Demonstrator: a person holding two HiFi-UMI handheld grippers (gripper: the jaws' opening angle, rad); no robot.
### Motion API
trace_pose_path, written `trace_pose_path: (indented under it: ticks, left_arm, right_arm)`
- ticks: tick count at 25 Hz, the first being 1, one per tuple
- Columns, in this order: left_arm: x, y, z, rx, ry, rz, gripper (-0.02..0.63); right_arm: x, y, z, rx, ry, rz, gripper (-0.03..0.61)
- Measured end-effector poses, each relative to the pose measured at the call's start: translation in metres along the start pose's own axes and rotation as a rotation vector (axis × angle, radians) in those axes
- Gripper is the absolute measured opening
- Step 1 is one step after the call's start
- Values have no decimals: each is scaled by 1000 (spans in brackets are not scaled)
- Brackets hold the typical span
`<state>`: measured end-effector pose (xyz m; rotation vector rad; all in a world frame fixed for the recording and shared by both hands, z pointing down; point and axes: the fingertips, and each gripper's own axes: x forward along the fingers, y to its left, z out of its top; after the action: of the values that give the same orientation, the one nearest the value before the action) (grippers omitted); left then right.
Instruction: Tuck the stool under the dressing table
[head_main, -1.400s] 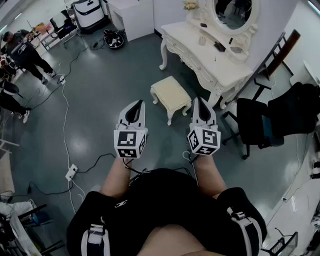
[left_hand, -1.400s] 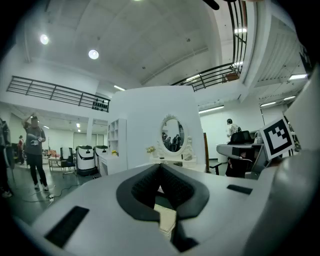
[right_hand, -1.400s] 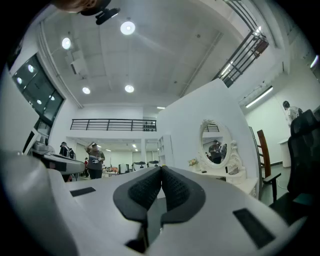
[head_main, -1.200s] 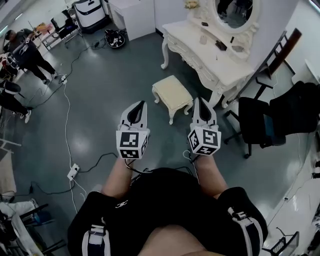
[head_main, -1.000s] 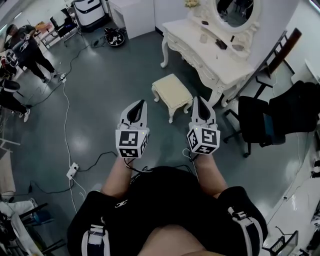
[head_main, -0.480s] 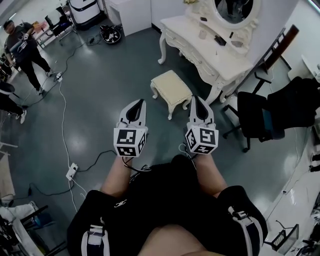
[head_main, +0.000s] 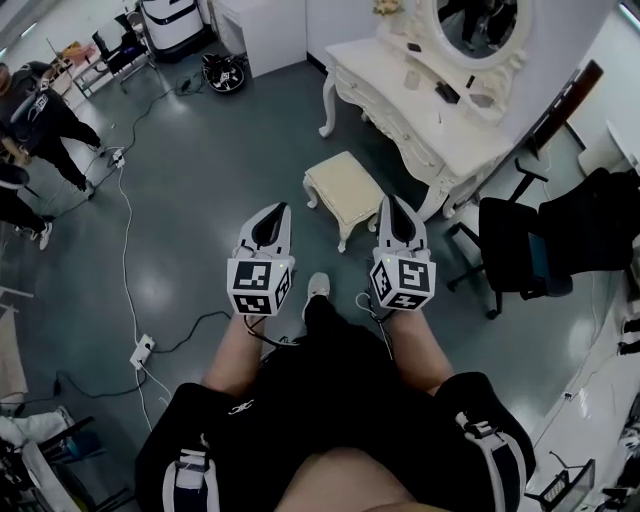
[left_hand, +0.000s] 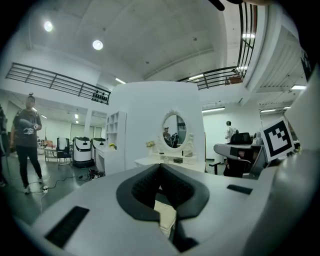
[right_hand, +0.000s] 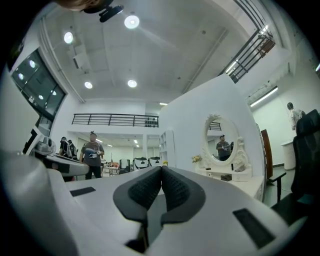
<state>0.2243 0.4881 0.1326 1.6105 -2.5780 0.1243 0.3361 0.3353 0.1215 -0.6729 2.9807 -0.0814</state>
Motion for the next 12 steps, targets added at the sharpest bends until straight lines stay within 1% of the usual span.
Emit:
trace_pose_path:
  ticks: [4,9,12]
  left_arm:
    - [41,20,8,10,-12,-7,17]
    - [104,65,13,20,6,-11,18]
    - [147,88,24,32,7,-24,17]
  right_arm:
    - [49,-12,-1,1,-9,3,15]
    - [129,-24,-9,16,0,-11,15]
    - [178,-35,-9,22,3,-22,15]
